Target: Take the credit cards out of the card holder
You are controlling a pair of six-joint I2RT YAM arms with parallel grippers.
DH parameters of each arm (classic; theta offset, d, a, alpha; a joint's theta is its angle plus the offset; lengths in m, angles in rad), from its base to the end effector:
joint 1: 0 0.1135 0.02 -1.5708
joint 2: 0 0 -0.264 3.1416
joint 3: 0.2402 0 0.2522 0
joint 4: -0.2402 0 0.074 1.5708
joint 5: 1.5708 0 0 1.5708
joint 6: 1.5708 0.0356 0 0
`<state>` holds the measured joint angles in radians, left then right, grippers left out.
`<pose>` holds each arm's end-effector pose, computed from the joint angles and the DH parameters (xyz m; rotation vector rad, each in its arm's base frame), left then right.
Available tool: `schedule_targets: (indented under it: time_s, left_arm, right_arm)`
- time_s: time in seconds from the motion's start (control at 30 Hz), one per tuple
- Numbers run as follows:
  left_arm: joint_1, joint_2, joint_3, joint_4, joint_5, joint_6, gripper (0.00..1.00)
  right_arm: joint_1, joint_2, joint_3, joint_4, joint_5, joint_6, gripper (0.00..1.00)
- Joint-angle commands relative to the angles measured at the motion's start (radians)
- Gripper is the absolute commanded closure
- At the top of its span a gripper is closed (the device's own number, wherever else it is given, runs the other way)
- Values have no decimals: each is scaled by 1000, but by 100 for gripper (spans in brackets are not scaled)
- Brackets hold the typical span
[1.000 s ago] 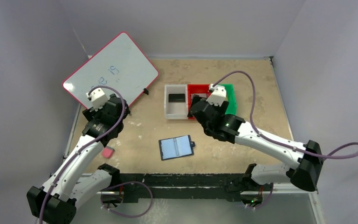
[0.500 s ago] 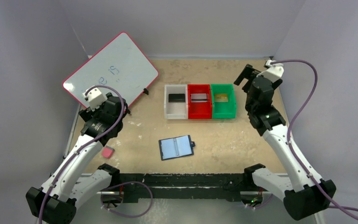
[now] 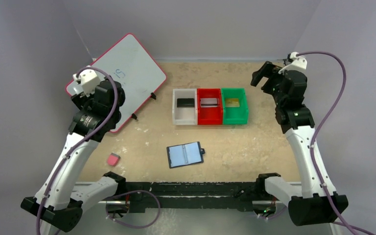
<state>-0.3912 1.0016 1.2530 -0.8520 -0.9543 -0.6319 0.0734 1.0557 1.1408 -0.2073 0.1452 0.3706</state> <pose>0.1757 -0.0411 0.4015 -0.7234 1.7782 0.3571 0.2371 0.0123 0.4105 0.3583 1.6578 0.2096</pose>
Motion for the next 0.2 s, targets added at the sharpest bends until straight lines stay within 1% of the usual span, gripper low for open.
schedule_targets:
  time_s: [0.0, 0.07, 0.17]
  left_arm:
    - [4, -41, 81, -24, -57, 74, 11]
    - [4, -38, 95, -32, -64, 65, 10]
    - [5, -6, 130, -92, -102, 11, 9]
  right_arm:
    - [0, -63, 64, -10, -57, -78, 1]
    - [0, -80, 45, 13, -68, -82, 1]
    - [-1, -78, 29, 21, -77, -82, 1]
